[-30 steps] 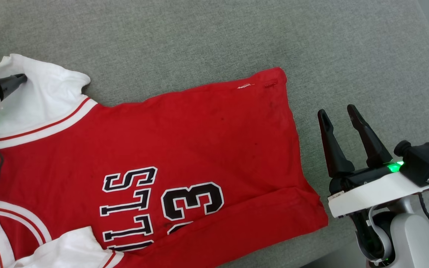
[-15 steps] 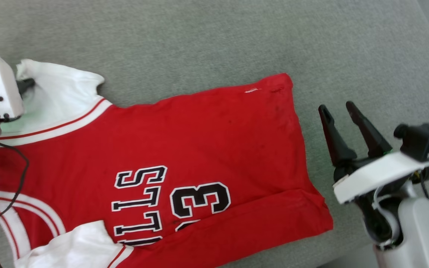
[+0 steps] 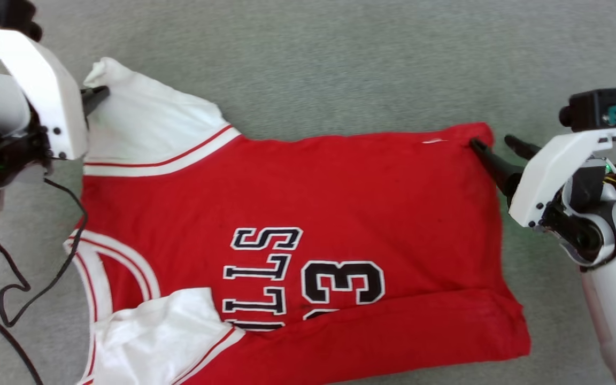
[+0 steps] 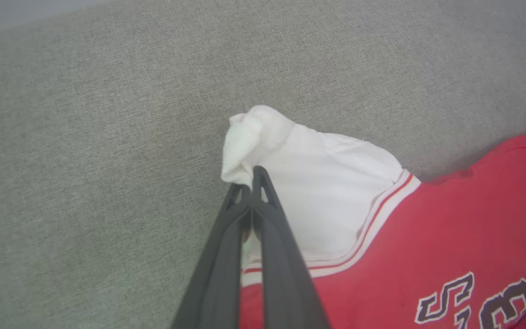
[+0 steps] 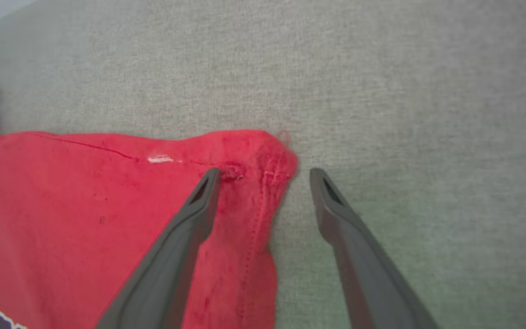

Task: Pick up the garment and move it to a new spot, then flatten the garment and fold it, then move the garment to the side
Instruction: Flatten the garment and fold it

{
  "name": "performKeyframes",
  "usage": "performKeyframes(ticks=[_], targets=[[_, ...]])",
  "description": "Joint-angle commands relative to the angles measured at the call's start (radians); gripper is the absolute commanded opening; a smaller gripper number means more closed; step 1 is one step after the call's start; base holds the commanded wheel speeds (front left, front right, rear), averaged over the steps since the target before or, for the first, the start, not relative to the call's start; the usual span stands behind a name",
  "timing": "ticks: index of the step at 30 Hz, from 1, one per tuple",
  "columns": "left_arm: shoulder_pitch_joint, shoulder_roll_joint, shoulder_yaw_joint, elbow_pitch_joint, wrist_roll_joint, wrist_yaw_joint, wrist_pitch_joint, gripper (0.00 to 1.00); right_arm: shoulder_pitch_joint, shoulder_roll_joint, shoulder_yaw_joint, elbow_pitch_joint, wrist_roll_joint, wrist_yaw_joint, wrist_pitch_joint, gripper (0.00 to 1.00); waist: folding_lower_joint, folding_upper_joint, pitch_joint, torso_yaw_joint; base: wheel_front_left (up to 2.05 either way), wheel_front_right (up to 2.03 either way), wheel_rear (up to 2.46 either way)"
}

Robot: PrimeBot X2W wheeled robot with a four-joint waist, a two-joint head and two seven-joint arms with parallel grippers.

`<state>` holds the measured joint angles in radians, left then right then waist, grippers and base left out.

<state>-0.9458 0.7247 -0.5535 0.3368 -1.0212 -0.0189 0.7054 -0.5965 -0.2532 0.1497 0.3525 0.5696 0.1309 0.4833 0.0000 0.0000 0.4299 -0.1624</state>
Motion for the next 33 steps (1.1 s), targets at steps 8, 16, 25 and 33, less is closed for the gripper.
performKeyframes(ticks=[8,16,25,33], targets=[[0.007,-0.027,-0.018,-0.045,0.013,-0.017,-0.025,0.0,-0.082,-0.01,0.099,0.173,0.025,0.0,0.192,1.0,0.0,0.0,0.034,0.075,0.0,0.0,0.0],[0.026,-0.041,-0.01,-0.025,-0.005,-0.032,-0.057,0.0,-0.105,-0.008,0.128,0.206,0.034,0.001,0.263,0.0,0.0,0.0,0.014,0.083,0.0,0.0,0.0],[0.122,-0.02,0.039,-0.045,-0.025,-0.025,-0.177,0.0,-0.11,-0.05,0.037,0.103,-0.002,0.0,0.173,0.0,0.0,0.0,-0.081,0.09,0.0,0.0,0.0],[0.394,-0.002,0.075,-0.172,-0.048,0.033,-0.335,0.0,0.074,-0.039,-0.041,-0.001,-0.024,0.0,0.152,0.0,0.0,0.0,-0.182,0.115,0.0,0.0,0.0]])
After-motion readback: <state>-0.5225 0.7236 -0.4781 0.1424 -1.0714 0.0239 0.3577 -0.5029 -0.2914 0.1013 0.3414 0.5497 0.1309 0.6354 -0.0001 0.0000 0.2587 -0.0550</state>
